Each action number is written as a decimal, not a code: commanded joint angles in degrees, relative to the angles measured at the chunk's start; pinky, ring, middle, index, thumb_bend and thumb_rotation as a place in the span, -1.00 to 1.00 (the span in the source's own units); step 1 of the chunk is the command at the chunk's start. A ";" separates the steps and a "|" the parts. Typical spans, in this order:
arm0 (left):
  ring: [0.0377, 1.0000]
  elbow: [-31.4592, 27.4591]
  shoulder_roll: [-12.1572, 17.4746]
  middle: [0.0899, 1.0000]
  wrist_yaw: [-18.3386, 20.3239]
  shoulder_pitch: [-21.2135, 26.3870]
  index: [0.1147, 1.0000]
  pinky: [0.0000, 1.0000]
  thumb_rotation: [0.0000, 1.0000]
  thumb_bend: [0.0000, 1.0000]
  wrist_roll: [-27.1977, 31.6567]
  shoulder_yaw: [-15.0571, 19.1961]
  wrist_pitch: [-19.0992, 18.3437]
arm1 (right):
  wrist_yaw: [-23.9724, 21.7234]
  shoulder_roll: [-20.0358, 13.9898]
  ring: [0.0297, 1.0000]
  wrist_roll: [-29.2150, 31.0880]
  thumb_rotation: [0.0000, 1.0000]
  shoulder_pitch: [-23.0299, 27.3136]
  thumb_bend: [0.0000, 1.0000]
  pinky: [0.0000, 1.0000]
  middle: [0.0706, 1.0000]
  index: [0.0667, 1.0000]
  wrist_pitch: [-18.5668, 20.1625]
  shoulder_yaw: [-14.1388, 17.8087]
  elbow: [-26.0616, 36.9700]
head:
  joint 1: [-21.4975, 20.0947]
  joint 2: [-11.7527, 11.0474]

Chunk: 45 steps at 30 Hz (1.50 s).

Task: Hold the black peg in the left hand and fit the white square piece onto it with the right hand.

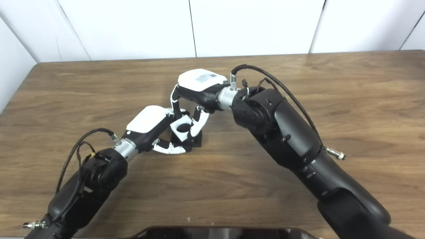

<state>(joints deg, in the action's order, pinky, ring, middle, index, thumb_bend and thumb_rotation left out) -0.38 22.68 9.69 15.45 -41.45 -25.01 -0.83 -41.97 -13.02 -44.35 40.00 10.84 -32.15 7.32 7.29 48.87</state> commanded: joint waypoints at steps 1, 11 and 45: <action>0.63 4.24 1.81 0.68 3.62 -1.93 0.02 0.66 -0.48 0.62 -3.80 -1.43 -2.96 | 0.21 -0.53 0.71 -0.29 -0.71 2.75 0.03 0.67 0.51 -0.12 -1.55 0.42 1.19 | -0.04 0.01; 0.66 3.90 1.57 0.68 3.79 -2.04 0.01 0.68 -0.49 0.61 -3.67 -1.46 -3.36 | -0.79 -1.27 0.73 -0.21 -0.71 3.74 0.03 0.71 0.52 -0.12 -1.03 1.07 1.33 | 0.21 -0.02; 0.65 3.22 1.56 0.67 3.46 -2.50 0.01 0.66 -0.50 0.60 -3.80 -1.78 -2.99 | 5.03 0.41 0.70 -1.89 -0.71 -0.25 0.02 0.66 0.52 -0.11 -0.84 2.23 -1.13 | 0.77 0.82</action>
<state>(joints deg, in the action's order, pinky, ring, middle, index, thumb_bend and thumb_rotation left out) -0.36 22.69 9.27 15.40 -41.47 -25.14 -0.85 -38.63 -13.07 -45.89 37.14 10.61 -30.71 5.30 8.00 49.66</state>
